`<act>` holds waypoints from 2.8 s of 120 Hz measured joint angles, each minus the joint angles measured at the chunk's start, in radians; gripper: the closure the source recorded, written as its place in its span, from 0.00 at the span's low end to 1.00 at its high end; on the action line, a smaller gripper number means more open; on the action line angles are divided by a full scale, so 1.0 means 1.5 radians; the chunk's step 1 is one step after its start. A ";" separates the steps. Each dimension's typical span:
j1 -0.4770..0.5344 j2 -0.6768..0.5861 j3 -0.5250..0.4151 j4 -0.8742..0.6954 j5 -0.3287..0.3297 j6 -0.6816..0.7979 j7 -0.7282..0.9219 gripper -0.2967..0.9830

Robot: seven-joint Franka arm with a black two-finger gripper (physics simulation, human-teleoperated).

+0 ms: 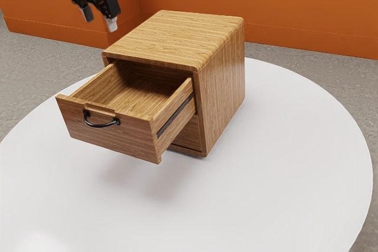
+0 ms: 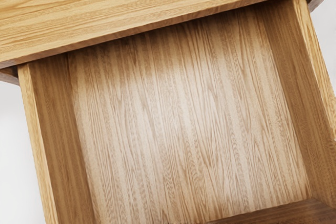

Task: Push the drawer handle with one arm to close the drawer

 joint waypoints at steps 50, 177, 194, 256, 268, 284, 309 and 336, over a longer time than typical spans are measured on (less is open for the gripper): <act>0.001 -0.310 -0.008 -0.349 -0.027 0.010 0.006 0.25; 0.004 -0.373 -0.028 -0.769 0.067 0.383 -0.233 0.84; 0.002 -0.331 -0.029 -0.741 0.067 0.394 -0.225 0.84; -0.002 -0.204 -0.031 -0.610 0.063 0.400 -0.190 0.85; -0.002 -0.183 -0.030 -0.588 0.060 0.400 -0.184 0.85; -0.002 -0.157 -0.029 -0.561 0.058 0.401 -0.176 0.85; -0.002 -0.127 -0.027 -0.523 0.055 0.402 -0.167 0.85; -0.001 -0.097 -0.025 -0.503 0.053 0.420 -0.158 0.85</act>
